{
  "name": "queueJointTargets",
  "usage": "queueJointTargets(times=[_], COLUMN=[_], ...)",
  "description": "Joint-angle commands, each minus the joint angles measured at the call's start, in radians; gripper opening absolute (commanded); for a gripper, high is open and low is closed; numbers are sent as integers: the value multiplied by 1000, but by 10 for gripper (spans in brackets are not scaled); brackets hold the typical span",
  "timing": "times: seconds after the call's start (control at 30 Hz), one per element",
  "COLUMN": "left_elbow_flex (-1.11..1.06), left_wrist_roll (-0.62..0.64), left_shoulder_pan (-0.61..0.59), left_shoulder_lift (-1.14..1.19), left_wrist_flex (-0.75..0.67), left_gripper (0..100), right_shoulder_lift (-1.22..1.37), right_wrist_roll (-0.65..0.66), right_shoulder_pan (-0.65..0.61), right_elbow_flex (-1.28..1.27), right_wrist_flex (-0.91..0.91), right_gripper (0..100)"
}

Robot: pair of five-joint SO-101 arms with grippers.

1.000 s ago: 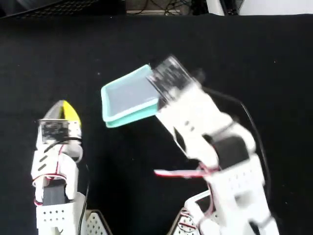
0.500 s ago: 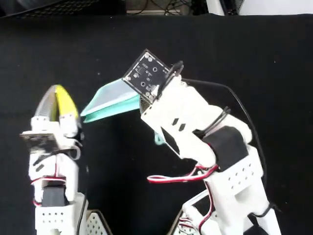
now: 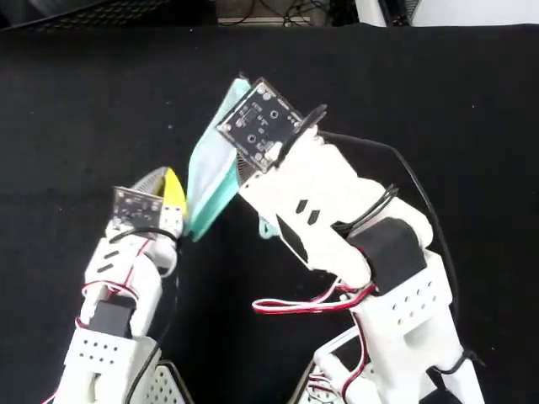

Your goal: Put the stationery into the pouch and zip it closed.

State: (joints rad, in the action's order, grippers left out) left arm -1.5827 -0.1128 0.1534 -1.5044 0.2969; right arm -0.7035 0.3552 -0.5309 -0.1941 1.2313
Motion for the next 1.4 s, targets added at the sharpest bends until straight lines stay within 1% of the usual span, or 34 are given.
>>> queueJointTargets(times=[0.0, 0.1, 0.2, 0.3, 0.4, 0.47, 0.6, 0.7, 0.8, 0.9, 0.97, 1.03, 1.1, 1.2, 1.23, 1.3, 1.37], left_elbow_flex=[71, 87, 77, 70, 58, 50, 48, 48, 48, 62, 65, 53, 33, 27, 30, 30, 19], left_wrist_roll=[2, 0, 0, 0, 0, 0, 0, -2, -2, 5, 6, 6, 2, -2, -2, 2, 6], left_shoulder_pan=[105, 139, 148, 196, 213, 213, 220, 211, 153, 19, -36, -30, 19, 53, 47, -4, -71], left_shoulder_lift=[-54, -117, -175, -201, -201, -201, -201, -201, -207, -210, -209, -209, -209, -209, -209, -210, -210], left_wrist_flex=[97, 172, 209, 241, 245, 244, 245, 245, 241, 236, 212, 204, 204, 203, 203, 198, 150], left_gripper=[34, 34, 34, 78, 128, 130, 130, 130, 130, 130, 130, 130, 130, 130, 130, 130, 130], right_shoulder_lift=[-27, -30, -87, -200, -312, -360, -360, -337, -317, -312, -314, -315, -315, -314, -314, -314, -314], right_wrist_roll=[-60, -63, -78, -118, -117, -115, -72, -64, -40, -18, -18, -18, -15, 51, 71, 101, 133], right_shoulder_pan=[-12, -14, -17, -68, -117, -117, -120, -121, -130, -160, -184, -206, -235, -282, -299, -328, -338], right_elbow_flex=[-62, -150, -199, -213, -232, -246, -297, -348, -390, -398, -398, -394, -394, -398, -398, -398, -394], right_wrist_flex=[-115, -213, -265, -272, -273, -284, -321, -374, -407, -404, -400, -379, -365, -327, -311, -281, -256], right_gripper=[14, 14, 14, 14, 15, 15, 15, 15, 15, 15, 15, 15, 15, 14, 14, 14, 14])
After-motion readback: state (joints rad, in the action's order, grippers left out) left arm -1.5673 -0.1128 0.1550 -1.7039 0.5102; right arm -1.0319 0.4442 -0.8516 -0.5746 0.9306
